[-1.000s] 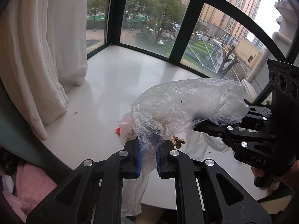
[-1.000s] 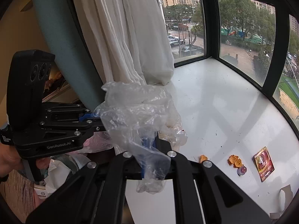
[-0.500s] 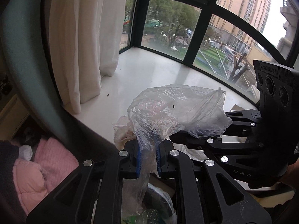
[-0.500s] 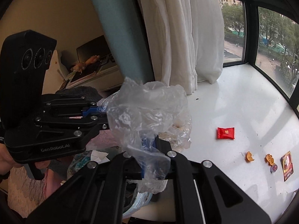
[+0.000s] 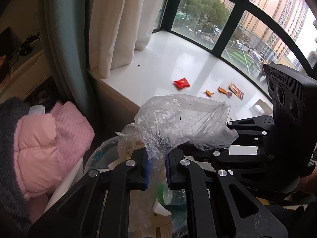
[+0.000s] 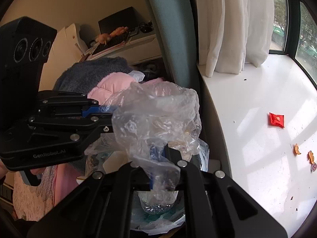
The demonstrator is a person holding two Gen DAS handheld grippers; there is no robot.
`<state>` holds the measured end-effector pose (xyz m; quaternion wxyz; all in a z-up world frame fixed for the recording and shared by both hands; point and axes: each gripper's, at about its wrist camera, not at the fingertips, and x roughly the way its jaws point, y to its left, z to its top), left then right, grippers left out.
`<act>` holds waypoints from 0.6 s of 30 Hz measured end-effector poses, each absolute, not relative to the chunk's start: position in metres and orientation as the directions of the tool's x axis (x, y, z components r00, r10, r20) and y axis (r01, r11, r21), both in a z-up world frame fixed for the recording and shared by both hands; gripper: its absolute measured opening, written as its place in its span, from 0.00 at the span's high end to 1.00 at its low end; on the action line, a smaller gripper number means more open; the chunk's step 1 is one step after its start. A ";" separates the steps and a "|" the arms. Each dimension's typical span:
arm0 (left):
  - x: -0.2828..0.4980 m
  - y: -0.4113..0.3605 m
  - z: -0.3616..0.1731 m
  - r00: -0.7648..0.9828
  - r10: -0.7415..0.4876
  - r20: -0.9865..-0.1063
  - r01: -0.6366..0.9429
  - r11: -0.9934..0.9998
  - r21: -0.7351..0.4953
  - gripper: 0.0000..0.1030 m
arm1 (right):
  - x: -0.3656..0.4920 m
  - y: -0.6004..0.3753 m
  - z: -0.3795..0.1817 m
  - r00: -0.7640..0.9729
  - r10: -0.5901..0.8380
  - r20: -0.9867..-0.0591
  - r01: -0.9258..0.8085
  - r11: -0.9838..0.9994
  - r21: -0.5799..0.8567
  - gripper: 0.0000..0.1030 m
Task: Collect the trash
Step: 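Lift the shell bag with both tools and carry it over the bin, then open both tools to drop the shell bag into the bin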
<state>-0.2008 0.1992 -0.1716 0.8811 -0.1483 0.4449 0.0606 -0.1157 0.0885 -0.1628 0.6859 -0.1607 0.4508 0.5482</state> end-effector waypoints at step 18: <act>-0.222 0.198 -0.231 0.518 -0.063 -0.853 -0.309 0.916 -0.256 0.89 | -0.157 0.099 -0.231 -0.105 0.484 -0.869 -0.921 0.281 0.268 0.91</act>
